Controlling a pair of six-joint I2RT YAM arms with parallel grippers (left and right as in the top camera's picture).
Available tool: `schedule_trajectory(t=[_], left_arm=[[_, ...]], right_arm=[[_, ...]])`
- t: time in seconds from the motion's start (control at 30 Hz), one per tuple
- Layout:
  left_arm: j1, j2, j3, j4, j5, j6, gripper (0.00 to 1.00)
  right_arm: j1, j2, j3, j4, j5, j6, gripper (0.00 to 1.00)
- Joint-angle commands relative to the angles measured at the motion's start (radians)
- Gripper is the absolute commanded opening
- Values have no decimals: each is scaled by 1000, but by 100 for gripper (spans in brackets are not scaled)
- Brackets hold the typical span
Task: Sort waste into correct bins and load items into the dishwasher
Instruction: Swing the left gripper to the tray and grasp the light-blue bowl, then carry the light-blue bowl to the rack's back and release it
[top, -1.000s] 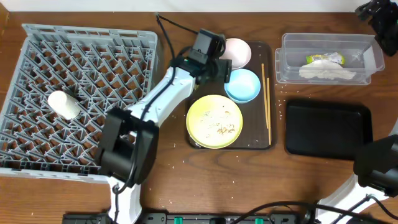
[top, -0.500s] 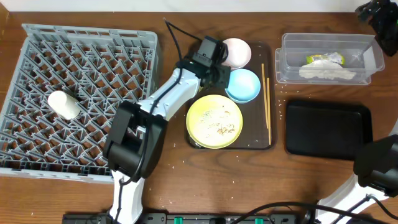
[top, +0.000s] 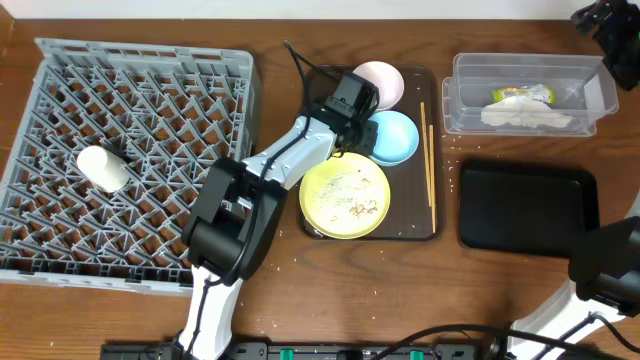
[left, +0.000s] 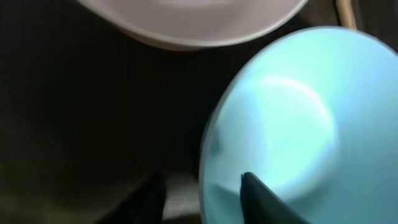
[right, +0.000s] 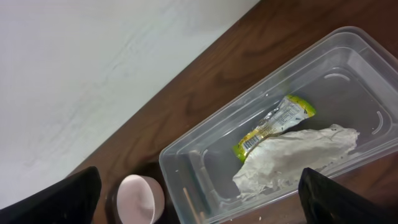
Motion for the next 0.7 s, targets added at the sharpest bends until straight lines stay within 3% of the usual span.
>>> schedule_trajectory(t=[0.0,0.03,0.1,0.5,0.67], left_arm=[[2,4,7,1,-9,16,21],[2,4,7,1,-9,16,13],[2,3,7,1,-6,15,8],[6,-150,11,9,63,12,8],[48,-262,11,18,-14,13,8]], right_arm=[[-8,-18,2,-2,6,6,99],[-8,-18,2,-2,6,6,99],[-8,-18,2,-2,6,6,99],[-8,-18,2,-2,6,6,99],[-8,-18,2,-2,6,6,99]])
